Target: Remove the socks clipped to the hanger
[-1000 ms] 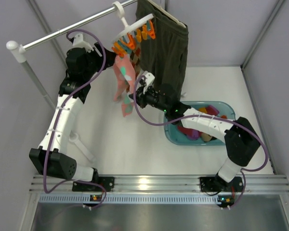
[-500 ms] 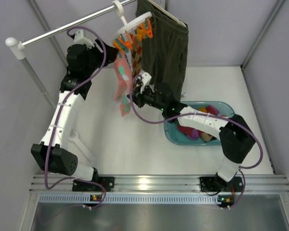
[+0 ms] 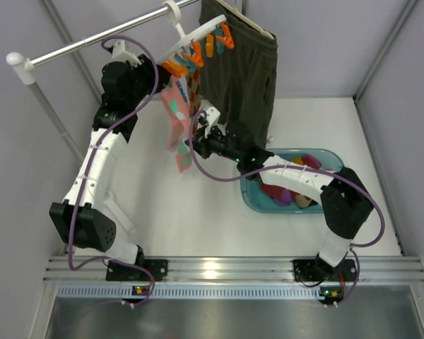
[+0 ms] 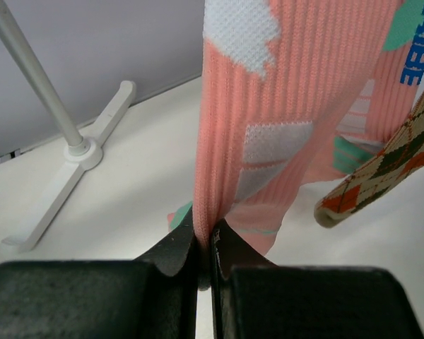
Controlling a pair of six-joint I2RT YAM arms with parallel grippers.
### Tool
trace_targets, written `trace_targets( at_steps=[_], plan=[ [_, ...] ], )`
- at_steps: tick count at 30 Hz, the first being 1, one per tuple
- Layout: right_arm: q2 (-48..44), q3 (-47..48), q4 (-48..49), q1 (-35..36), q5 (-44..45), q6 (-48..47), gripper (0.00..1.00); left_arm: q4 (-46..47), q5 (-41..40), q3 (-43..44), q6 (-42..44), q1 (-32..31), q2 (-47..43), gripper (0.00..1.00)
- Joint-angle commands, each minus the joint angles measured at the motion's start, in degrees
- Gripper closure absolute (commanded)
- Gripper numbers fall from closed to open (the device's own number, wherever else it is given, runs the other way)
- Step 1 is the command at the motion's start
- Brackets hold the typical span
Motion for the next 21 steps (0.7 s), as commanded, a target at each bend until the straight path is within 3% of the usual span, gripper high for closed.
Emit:
trace_targets(
  at_steps=[1,6,7,13,15,21],
  plan=[
    [-0.1,1.82,-0.44,-0.11,-1.49,-1.49,1.0,4.37,1.01,2.21,0.54,0.31,0.97,0.81],
    [-5.71,-7.12,2.62,-0.11,0.18,-0.44,1.0,4.37,0.92,1.6,0.8,0.31,0.89,0.88],
    [-7.29,-9.23,3.59,-0.11,1.31,-0.09,1.0,4.45,0.57,1.25,0.71,0.31,0.71,0.95],
    [-23.52,-22.32,-0.68,-0.2,10.17,0.53,1.0,4.46,0.22,-1.29,0.54,0.23,-1.57,0.93],
    [-28.2,-24.1,-3.85,-0.28,14.4,1.32,1.0,4.45,-0.13,-2.96,0.71,0.23,-3.14,0.62],
    [-43.77,-26.04,-22.13,-4.57,27.42,5.45,1.0,4.46,-0.13,-8.06,0.71,0.23,-7.63,0.18]
  ],
)
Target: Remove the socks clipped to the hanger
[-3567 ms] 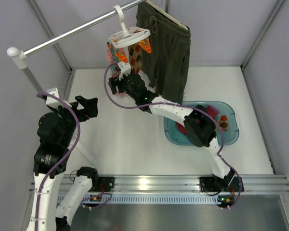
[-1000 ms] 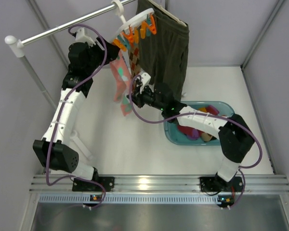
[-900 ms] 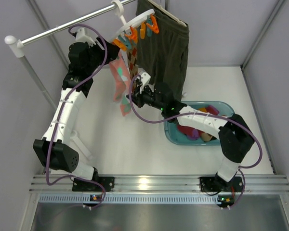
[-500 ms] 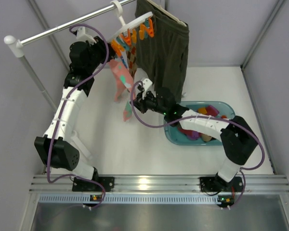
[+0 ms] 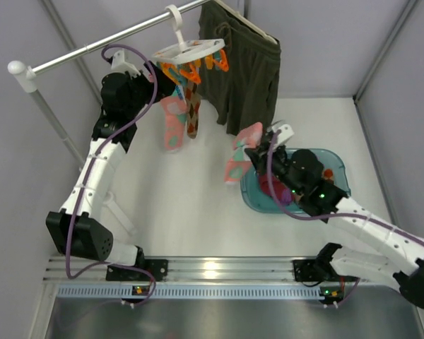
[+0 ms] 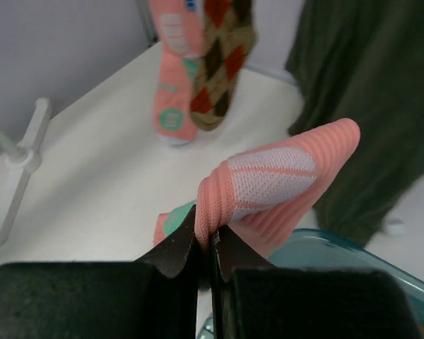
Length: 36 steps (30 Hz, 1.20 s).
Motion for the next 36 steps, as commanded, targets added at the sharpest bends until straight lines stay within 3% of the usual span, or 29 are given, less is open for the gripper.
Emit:
trace_targets(
  at_steps=[1,5,12,14,16,18,19,24,26,28,30,33,36],
  plan=[
    [-8.38,-0.25,-10.38,-4.74,10.26,3.64,1.0,2.05,0.22,-3.43,0.15,0.23,-5.44,0.14],
    [-13.06,-2.79,-16.72,-11.16,12.56,4.96,1.0,2.05,0.31,-9.75,-0.47,0.23,-10.53,0.02],
    [-9.91,-11.49,-10.92,-16.0,7.12,10.22,1.0,1.35,-3.38,-24.87,0.76,0.31,-22.48,0.02],
    [-7.19,-12.46,-10.92,-15.91,6.76,13.11,0.79,0.04,-6.79,-27.51,0.94,0.31,-25.05,0.02],
    [-5.34,-11.86,-12.84,-16.0,7.46,14.53,0.48,-2.77,-9.0,-30.33,1.37,0.31,-28.04,0.02],
    [-5.07,-10.71,-15.56,-15.91,9.21,16.03,0.24,-4.97,-15.5,-31.82,1.46,0.31,-30.14,0.02],
    [-5.68,-9.32,-17.93,-16.0,11.48,16.47,0.01,-6.63,-17.17,-32.27,1.46,0.31,-30.85,0.02],
    [-7.44,-3.33,-20.86,-15.74,11.25,15.95,0.01,-7.18,-22.11,-34.03,1.2,0.31,-33.15,0.02],
    [-8.58,-3.5,-15.09,-15.56,5.03,15.25,0.01,-4.12,-20.54,-34.12,3.47,0.31,-31.14,0.02],
    [-9.55,-6.12,-7.88,-15.65,-8.13,13.76,0.01,-1.39,-16.23,-33.85,7.16,0.31,-28.5,0.01],
    [-9.55,-8.15,0.36,-15.74,-21.8,13.13,0.01,4.23,-12.21,-33.15,9.45,0.31,-23.23,0.01],
    [-7.89,-8.6,6.28,-15.65,-35.19,13.31,0.01,17.56,-8.68,-33.32,13.13,0.4,-15.76,0.01],
    [-7.88,-9.38,9.45,-15.39,-39.98,14.88,0.01,29.77,-5.77,-32.8,16.74,0.92,-8.2,0.01]
  ],
)
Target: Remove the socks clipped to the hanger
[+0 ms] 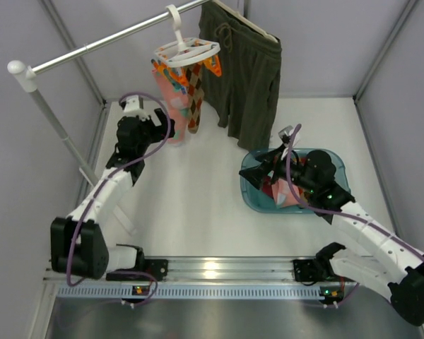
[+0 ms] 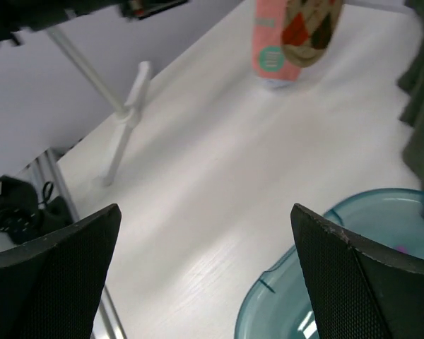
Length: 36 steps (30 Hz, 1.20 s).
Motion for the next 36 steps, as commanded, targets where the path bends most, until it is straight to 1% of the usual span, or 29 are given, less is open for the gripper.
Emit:
trace_targets(
  at_steps=[1,3,4,7,8,13,15,16,17,18,19,20,21,22,23,25,26,27,28,29,30,31,32,33,34,35,36],
  plan=[
    [-0.3,-1.32,11.3,0.31,-14.94,1.57,0.01,20.85,6.67,1.32,6.07,1.26,6.28,0.01],
    [-1.43,-2.2,11.92,0.48,-16.79,1.85,0.01,27.16,10.88,3.42,5.8,3.7,11.54,0.02],
    [-1.79,-2.46,12.19,0.66,-17.15,2.11,0.01,28.77,10.82,4.3,6.15,4.24,13.39,0.02],
    [-3.19,-4.05,14.72,1.27,-17.94,2.72,0.01,33.16,14.23,8.61,6.42,5.39,20.43,0.02],
    [-3.2,-4.31,15.43,1.45,-18.12,2.99,0.01,33.87,17.11,9.75,6.33,5.56,22.01,0.02],
    [-0.84,-3.17,17.02,3.47,-19.87,2.82,0.01,37.56,21.43,17.83,6.34,6.18,32.2,0.03],
    [-0.13,-2.65,16.93,4.35,-19.7,2.38,0.0,39.15,24.43,19.33,5.55,6.62,33.62,0.14],
    [0.49,-2.56,17.02,4.61,-19.53,2.11,0.01,39.24,24.44,19.34,5.02,6.62,33.63,0.52],
    [0.67,-2.56,16.94,5.05,-19.26,1.85,0.0,40.64,23.92,17.69,4.4,6.62,32.5,0.7],
    [1.28,-2.47,17.02,5.23,-18.83,1.76,0.01,41.61,21.3,15.58,2.83,6.53,30.92,0.86],
    [1.54,-2.29,16.94,5.32,-18.73,1.5,0.01,42.75,18.14,11.21,2.64,6.36,29.16,1.0],
    [1.81,-2.03,16.93,5.4,-18.38,1.58,0.01,43.11,14.72,8.56,3.25,5.14,24.71,1.0],
    [2.07,-1.94,16.76,5.58,-18.29,1.5,0.01,43.11,10.94,6.36,3.95,4.26,22.4,1.0],
    [2.07,-1.77,16.67,5.58,-18.21,1.58,0.01,43.11,4.03,4.42,4.83,3.12,20.46,1.0],
    [2.07,-1.76,16.5,5.75,-17.77,1.58,0.01,43.02,1.78,0.48,6.75,1.89,15.92,1.0],
    [1.29,-1.76,15.36,5.84,-16.63,1.67,0.02,43.02,-9.17,-2.44,8.96,-2.85,12.11,1.0],
    [0.76,-1.68,14.66,5.84,-15.93,1.67,0.02,42.94,-12.62,-3.76,11.93,-4.7,10.44,1.0],
    [-0.29,-1.5,12.65,5.84,-13.48,1.15,0.01,42.93,-16.13,-5.95,13.61,-8.89,7.38,1.0],
    [-0.91,-1.41,11.32,5.84,-11.81,1.06,0.01,42.93,-19.39,-6.84,15.37,-11.37,6.22,1.0],
    [-1.61,-1.24,10.0,5.93,-9.79,0.97,0.01,42.93,-26.73,-7.63,18.08,-14.01,4.99,1.0],
    [-2.84,-0.45,8.6,5.84,-5.16,1.06,0.0,42.93,-29.93,-9.03,18.46,-18.64,2.97,1.0],
    [-3.46,0.16,4.76,5.84,-2.59,1.06,0.01,42.85,-32.23,-9.66,18.55,-20.61,2.08,1.0],
    [-3.99,1.65,2.98,5.84,1.88,1.06,0.01,42.93,-35.73,-10.45,19.68,-22.54,1.12,1.0],
    [-5.12,2.53,0.78,5.93,4.01,0.97,0.01,42.93,-38.81,-10.71,20.82,-26.73,0.67,1.0],
    [-5.66,3.5,-2.63,5.93,6.12,0.88,0.01,43.02,-41.37,-10.37,21.62,-29.04,0.76,1.0],
    [-6.27,5.42,-4.49,5.84,9.53,0.97,0.01,43.02,-47.31,-9.76,25.63,-33.5,1.28,1.0],
    [-7.41,6.4,-5.99,5.76,11.13,0.88,0.01,43.02,-49.37,-8.97,27.49,-35.72,2.07,1.0]
  ],
)
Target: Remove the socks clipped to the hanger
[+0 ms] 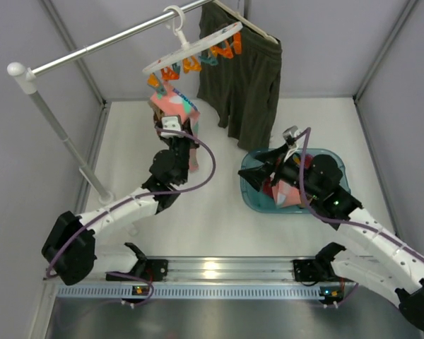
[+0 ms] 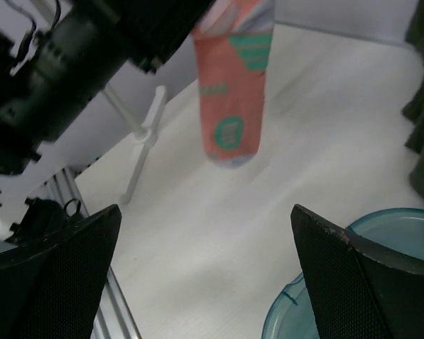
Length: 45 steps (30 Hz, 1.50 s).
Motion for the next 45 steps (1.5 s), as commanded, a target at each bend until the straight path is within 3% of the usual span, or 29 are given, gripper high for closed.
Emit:
trace_targets(
  at_steps=[1,4,10,19,26,29,33,36,40,45],
  plan=[
    [-3.94,7.17,-8.01,0.47,12.34,-0.78,0.0,3.22,-17.88,2.64,9.71,-7.67,3.18,1.0],
    [-4.83,14.27,-16.87,0.47,17.88,-2.44,0.01,3.22,-24.12,6.51,15.78,-13.38,8.28,1.0],
    [0.0,28.69,-26.82,0.47,24.92,-6.84,0.01,3.22,-28.97,12.14,21.06,-17.35,15.14,1.0],
    [24.33,62.85,-42.9,3.7,16.31,-14.66,0.16,3.31,-36.8,21.29,31.26,-18.41,23.94,1.0],
    [40.06,77.12,-46.08,11.71,17.55,-22.2,0.16,3.05,-33.92,15.24,23.28,-14.82,19.91,0.96],
    [40.09,75.83,-42.68,12.07,19.65,-22.05,0.14,1.47,-27.77,10.05,18.09,-13.23,15.17,0.96],
    [33.86,66.35,-32.82,11.37,19.39,-19.26,0.09,-5.64,-7.69,5.83,7.65,-9.99,9.19,0.99],
    [30.25,63.09,-31.67,10.75,20.35,-18.89,0.08,-9.08,6.03,3.45,-4.3,-1.91,6.11,1.0],
    [26.64,57.74,-31.05,8.83,23.79,-18.1,0.08,-9.87,10.91,2.04,-12.49,7.67,4.44,1.0],
    [26.29,50.88,-27.99,4.08,20.98,-15.46,0.1,-10.84,13.47,1.08,-17.16,11.47,1.28,1.0]
  ],
)
